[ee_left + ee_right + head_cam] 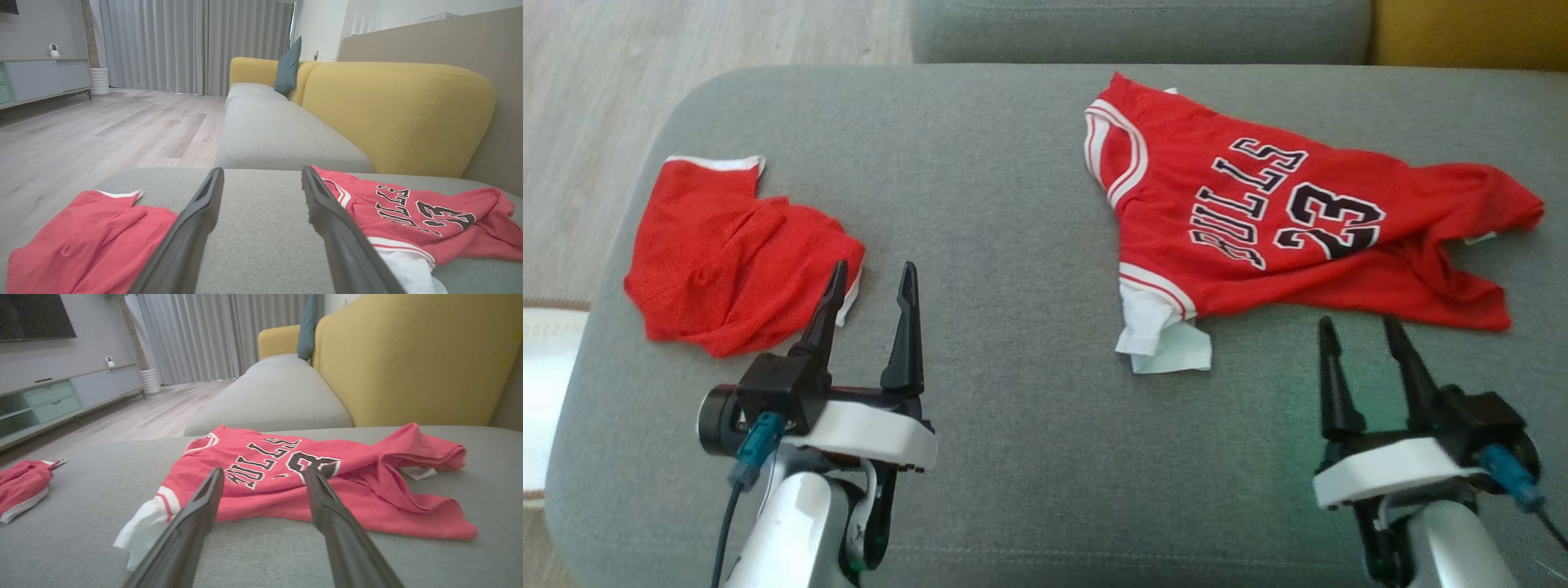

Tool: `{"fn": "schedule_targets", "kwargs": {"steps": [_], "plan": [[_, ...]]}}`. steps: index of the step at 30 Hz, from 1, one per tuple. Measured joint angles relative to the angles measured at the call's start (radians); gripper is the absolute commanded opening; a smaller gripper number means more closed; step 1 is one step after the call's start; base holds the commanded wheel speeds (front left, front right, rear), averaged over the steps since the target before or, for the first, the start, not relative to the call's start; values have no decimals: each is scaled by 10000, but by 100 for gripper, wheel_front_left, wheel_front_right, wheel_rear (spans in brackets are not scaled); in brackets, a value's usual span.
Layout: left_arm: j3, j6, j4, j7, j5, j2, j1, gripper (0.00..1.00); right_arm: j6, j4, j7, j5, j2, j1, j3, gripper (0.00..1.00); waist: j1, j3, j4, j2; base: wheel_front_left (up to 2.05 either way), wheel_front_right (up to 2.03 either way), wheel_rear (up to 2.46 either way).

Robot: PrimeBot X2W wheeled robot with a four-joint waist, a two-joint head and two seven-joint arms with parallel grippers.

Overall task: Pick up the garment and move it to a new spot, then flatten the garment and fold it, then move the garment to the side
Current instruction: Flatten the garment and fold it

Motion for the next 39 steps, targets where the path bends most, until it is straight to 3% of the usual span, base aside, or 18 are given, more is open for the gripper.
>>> {"fn": "schedule_targets", "kwargs": {"steps": [7, 12, 18, 26, 27, 28, 32, 36, 39], "plan": [[-44, -2, -2, 0, -6, 0, -20, 100, 0, 178, 531, -217, -6, -329, 1469, 100, 0, 289, 495, 0, 0, 0, 0], [-146, -2, 65, 0, -144, 0, -71, 100, 0, 901, 1501, 671, -13, -873, 2295, 100, 0, 531, 996, 0, 0, 0, 0], [-207, 2, 104, 0, -226, 0, -92, 100, 0, 2048, 2128, 1354, -31, -1526, 2412, 100, 0, 670, 1555, 0, 0, 0, 0], [-213, 2, 111, 0, -249, 0, -179, 100, 0, 3653, 2102, 1824, -44, -2421, 2272, 100, 0, 813, 2146, 0, 0, 0, 0], [-219, 4, 111, 0, -263, 0, -179, 100, 0, 3814, 2057, 1894, -46, -2539, 2276, 42, 0, 828, 2188, 0, 0, 0, 0], [-221, 4, 111, 0, -311, 0, -179, 100, 0, 3956, 2052, 1996, -48, -2664, 2322, 0, 0, 841, 2220, 0, 0, 0, 0], [-226, 6, 144, 0, -322, 0, -179, 100, 0, 4054, 1678, 2673, -121, -3172, 3223, 0, 0, 795, 2282, 0, 0, 0, 0], [-221, 15, 199, 0, -322, 0, -171, 100, 0, 3122, 897, 4155, -157, -3550, 4623, 0, 0, 615, 2221, 0, 0, 0, 0], [-222, 17, 207, 0, -322, 0, -151, 100, 0, 2452, 297, 5258, -142, -3832, 5095, 0, 0, 464, 2143, 0, 0, 0, 0]]}}
